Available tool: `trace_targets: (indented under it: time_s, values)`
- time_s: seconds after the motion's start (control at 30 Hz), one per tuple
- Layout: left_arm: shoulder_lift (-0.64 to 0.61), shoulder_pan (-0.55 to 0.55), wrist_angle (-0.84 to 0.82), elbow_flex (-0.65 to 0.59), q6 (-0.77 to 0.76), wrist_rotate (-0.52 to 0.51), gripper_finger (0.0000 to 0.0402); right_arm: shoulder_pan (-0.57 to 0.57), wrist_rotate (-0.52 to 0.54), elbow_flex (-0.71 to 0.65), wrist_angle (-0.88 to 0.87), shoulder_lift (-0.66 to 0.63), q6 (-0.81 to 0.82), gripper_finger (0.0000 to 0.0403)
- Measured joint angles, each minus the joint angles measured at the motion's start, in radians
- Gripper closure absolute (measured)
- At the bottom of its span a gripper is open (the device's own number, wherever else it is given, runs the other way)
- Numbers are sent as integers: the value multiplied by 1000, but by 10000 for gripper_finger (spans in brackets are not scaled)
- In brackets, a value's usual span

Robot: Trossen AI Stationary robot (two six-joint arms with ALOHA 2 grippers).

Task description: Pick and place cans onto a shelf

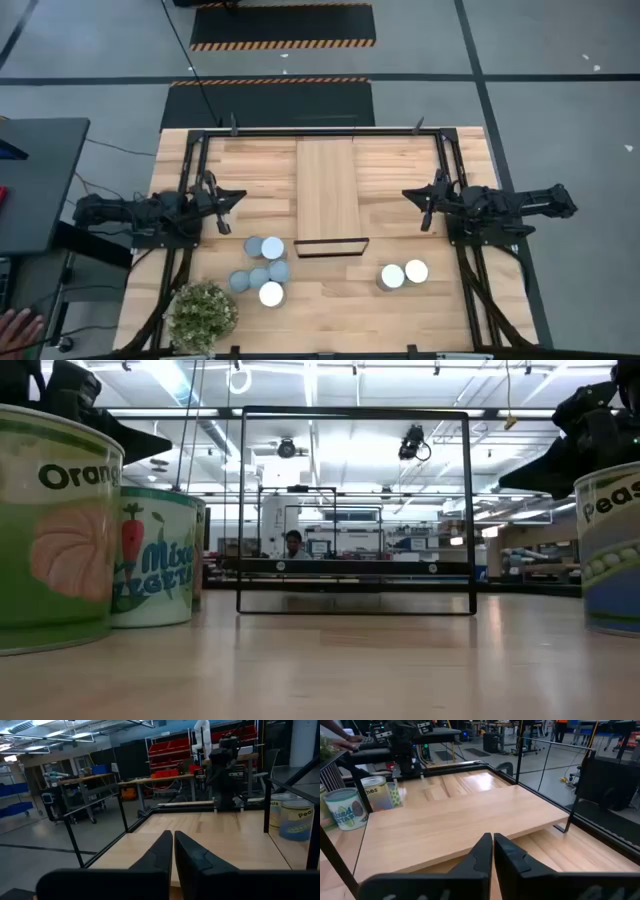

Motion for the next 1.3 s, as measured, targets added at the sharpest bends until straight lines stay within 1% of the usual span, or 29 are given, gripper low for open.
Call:
trace_targets:
  time_s: [1.3]
  values:
    - [0, 0, 0, 0, 0, 0, 377, 0, 0, 0, 0, 0, 0, 380]
